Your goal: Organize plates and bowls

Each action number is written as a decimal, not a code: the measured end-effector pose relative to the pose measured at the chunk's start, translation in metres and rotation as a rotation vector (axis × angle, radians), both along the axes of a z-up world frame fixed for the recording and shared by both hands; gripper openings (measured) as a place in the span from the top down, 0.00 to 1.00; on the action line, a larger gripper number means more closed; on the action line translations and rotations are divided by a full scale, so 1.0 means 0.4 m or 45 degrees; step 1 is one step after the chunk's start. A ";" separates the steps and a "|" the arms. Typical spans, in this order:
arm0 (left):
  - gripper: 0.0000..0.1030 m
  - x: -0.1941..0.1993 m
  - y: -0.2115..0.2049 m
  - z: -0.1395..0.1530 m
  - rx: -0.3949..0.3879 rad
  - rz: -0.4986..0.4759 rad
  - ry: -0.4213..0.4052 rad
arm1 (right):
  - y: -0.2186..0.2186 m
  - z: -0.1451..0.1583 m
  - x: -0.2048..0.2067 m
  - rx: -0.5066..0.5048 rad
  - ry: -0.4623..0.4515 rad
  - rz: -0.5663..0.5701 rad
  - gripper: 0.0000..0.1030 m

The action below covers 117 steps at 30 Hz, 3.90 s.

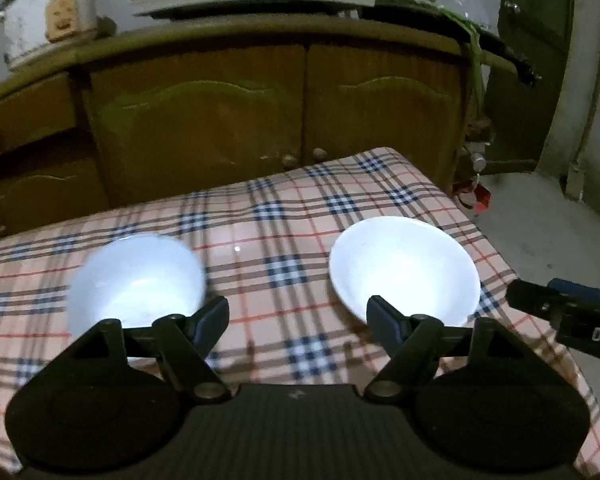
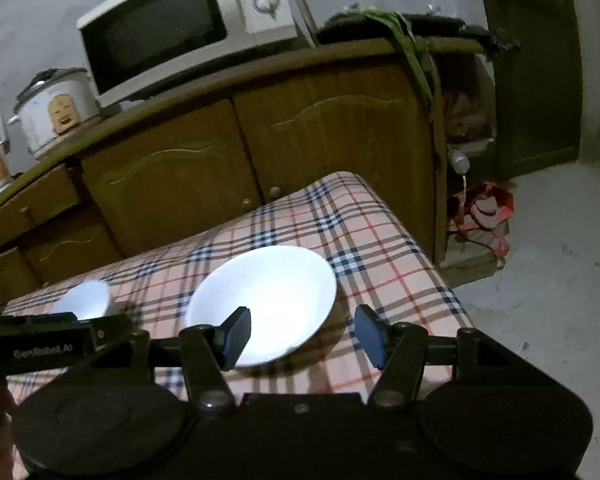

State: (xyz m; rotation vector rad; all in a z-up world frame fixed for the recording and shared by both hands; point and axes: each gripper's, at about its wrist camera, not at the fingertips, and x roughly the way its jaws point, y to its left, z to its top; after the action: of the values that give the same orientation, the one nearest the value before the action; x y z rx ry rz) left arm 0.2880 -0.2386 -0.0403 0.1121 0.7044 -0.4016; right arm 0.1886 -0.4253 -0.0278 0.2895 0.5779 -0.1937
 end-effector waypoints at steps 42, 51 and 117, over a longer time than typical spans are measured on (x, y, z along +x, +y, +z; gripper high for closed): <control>0.83 -0.029 -0.013 0.080 -0.074 -0.047 -0.002 | 0.065 0.070 0.006 0.062 -0.042 0.048 0.77; 0.82 -0.145 0.066 0.176 -0.084 -0.022 -0.095 | 0.147 0.199 -0.108 0.031 -0.124 0.092 0.77; 0.78 -0.492 0.322 -0.010 0.016 0.085 -0.013 | 0.433 0.040 -0.461 0.039 0.011 0.260 0.77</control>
State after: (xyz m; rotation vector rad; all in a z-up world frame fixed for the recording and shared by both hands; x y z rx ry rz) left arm 0.0912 -0.1099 -0.0442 0.1020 0.6988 -0.3325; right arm 0.0043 -0.2520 -0.0117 0.2575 0.6149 0.0107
